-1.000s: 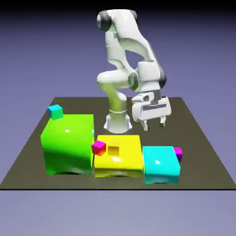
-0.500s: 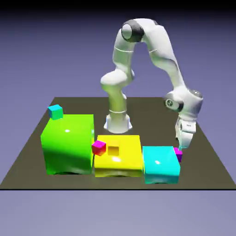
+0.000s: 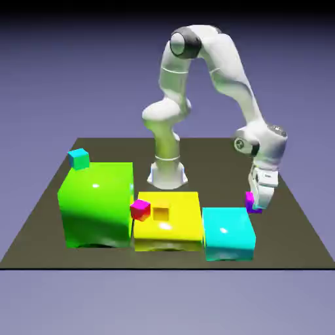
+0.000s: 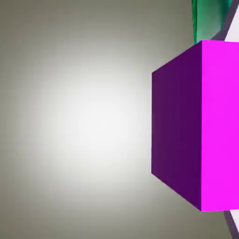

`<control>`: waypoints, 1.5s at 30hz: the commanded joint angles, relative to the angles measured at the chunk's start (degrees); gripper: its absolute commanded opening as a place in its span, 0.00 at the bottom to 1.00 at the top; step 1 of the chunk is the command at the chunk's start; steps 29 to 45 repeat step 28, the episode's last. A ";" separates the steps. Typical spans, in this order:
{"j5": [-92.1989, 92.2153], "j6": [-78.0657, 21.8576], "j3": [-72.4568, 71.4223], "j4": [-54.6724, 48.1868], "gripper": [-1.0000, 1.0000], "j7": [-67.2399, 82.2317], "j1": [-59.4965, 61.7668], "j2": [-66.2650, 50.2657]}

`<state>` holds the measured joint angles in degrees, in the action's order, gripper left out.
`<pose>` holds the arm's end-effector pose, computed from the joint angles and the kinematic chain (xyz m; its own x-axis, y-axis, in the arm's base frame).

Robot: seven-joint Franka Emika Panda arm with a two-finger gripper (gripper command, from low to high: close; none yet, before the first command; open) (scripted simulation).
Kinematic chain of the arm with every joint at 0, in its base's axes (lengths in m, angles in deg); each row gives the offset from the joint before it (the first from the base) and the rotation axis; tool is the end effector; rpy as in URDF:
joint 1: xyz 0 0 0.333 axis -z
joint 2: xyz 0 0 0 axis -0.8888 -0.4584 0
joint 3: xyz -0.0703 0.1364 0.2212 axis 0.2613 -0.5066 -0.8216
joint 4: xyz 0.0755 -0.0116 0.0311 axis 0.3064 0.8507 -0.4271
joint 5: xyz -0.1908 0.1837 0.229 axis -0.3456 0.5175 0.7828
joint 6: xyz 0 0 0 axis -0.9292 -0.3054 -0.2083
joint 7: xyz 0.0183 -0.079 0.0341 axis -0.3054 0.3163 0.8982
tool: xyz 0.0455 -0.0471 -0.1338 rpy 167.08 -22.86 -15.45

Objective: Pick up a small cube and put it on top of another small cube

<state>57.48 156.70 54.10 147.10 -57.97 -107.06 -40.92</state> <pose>0.3427 0.2714 0.1919 0.7481 0.6585 -0.0827 0.6633 -0.7457 0.0631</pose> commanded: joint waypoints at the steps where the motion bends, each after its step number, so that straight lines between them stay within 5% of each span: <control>1: -1.44 -1.22 1.96 0.46 0.00 2.19 1.81 2.06; 12: -16.54 -14.76 23.36 5.37 0.00 25.85 23.82 23.96; 20: -16.31 -1.45 26.31 8.98 0.00 25.90 23.69 13.68; 21: -16.31 -1.45 26.31 8.98 1.00 25.90 23.69 13.68; 28: -17.45 -14.56 24.30 5.34 1.00 24.72 22.97 23.31; 45: -17.45 -14.56 24.30 5.34 1.00 24.72 22.97 23.31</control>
